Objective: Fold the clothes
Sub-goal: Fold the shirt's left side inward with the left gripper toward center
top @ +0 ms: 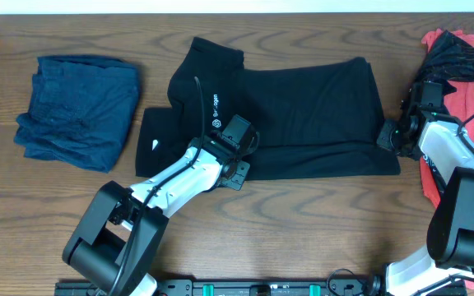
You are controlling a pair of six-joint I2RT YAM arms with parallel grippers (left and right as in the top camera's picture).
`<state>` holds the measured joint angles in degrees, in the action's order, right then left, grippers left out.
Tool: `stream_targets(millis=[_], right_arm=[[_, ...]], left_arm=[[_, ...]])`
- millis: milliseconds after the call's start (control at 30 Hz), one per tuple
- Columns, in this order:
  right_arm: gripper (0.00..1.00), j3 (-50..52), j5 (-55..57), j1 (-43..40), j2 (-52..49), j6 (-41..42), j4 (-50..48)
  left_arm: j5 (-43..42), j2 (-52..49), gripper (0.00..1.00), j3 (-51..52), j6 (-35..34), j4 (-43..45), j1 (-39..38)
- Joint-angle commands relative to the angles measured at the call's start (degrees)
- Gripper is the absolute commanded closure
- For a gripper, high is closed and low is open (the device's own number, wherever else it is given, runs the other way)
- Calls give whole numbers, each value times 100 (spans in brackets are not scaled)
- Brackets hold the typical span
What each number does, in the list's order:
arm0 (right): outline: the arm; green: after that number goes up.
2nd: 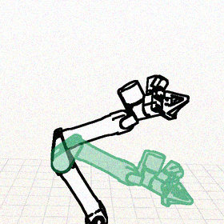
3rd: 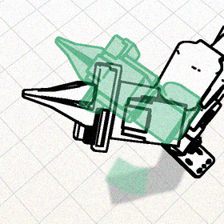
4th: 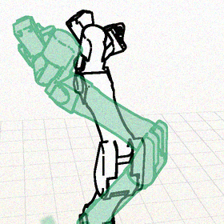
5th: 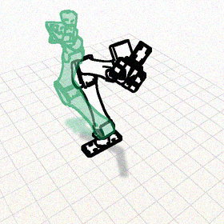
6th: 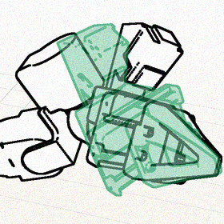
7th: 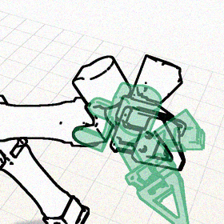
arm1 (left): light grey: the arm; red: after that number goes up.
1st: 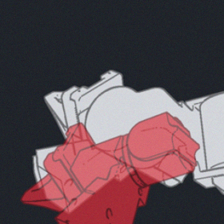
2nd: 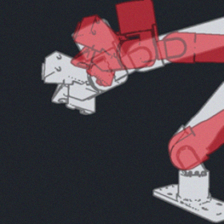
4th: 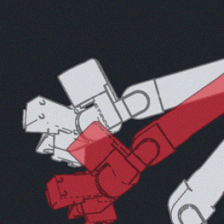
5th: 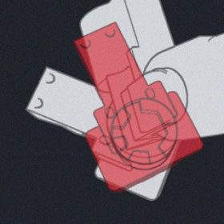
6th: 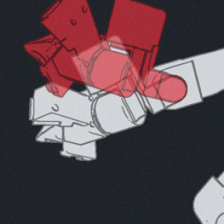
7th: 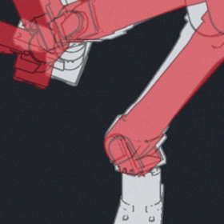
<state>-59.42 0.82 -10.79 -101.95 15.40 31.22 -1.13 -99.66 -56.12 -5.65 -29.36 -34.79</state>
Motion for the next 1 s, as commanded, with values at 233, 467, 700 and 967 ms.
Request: stream_targets(millis=[233,467,700,967], right_arm=[[98,9,-24,35,-72,-92,4],[98,9,-24,35,-72,-92,4],[98,9,-24,35,-70,-92,35],[98,9,-24,35,-70,-90,2]], left_arm=[[1047,688,94,-179,52,72,11],[1110,671,94,-177,122,789,33],[1239,341,94,-177,138,1676,365],[1233,81,74,-177,136,1792,627]])
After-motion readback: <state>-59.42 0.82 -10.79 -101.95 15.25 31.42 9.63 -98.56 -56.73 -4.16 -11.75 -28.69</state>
